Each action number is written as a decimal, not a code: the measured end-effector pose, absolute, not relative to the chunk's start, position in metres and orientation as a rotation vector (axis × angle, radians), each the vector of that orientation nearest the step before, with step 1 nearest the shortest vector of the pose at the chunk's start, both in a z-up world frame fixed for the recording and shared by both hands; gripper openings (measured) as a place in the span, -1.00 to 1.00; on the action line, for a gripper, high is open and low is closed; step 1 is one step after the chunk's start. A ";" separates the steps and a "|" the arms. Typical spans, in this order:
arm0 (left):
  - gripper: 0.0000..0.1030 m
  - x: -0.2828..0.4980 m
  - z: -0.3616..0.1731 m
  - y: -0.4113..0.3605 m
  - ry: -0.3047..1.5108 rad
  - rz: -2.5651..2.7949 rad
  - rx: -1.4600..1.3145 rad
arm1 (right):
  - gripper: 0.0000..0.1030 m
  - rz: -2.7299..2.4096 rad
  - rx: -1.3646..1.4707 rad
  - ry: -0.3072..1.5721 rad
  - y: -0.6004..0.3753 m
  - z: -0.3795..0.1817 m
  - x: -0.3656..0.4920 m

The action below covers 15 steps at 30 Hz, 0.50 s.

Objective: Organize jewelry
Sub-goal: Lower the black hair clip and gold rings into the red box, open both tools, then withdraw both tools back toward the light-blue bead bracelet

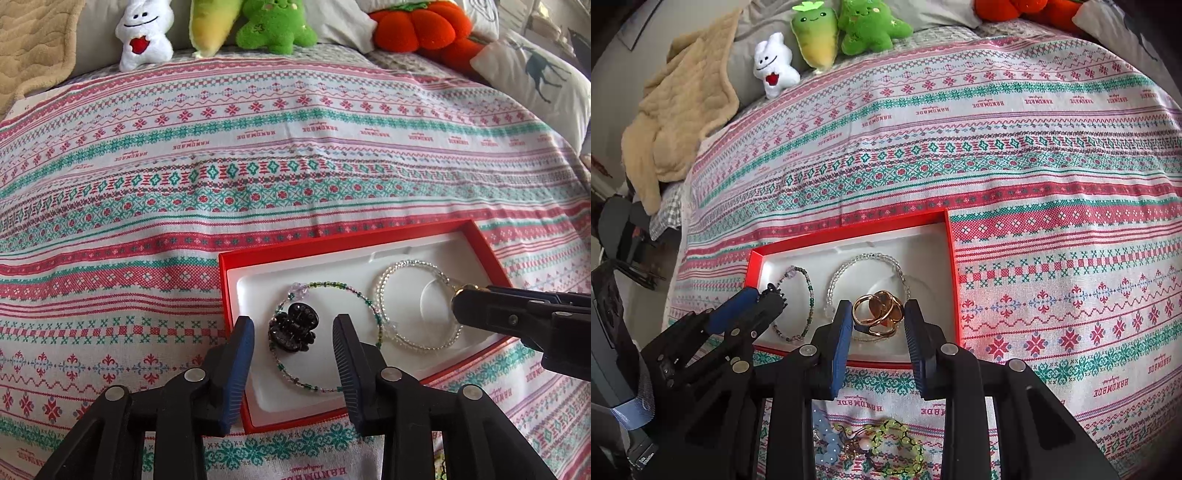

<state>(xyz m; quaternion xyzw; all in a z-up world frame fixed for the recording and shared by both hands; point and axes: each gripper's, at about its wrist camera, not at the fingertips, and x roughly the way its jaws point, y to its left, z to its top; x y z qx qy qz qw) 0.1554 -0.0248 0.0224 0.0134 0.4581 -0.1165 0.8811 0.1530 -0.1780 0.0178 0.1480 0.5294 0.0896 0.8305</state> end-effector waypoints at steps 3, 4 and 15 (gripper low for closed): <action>-0.11 0.150 0.027 -0.026 0.950 -0.250 0.032 | -0.36 0.199 0.309 1.123 -0.178 0.021 0.150; -0.07 0.148 0.029 -0.026 0.947 -0.253 0.031 | -0.34 0.205 0.308 1.122 -0.178 0.023 0.149; 0.34 0.121 0.052 -0.011 0.919 -0.250 -0.003 | 0.11 0.210 0.272 1.079 -0.183 0.046 0.121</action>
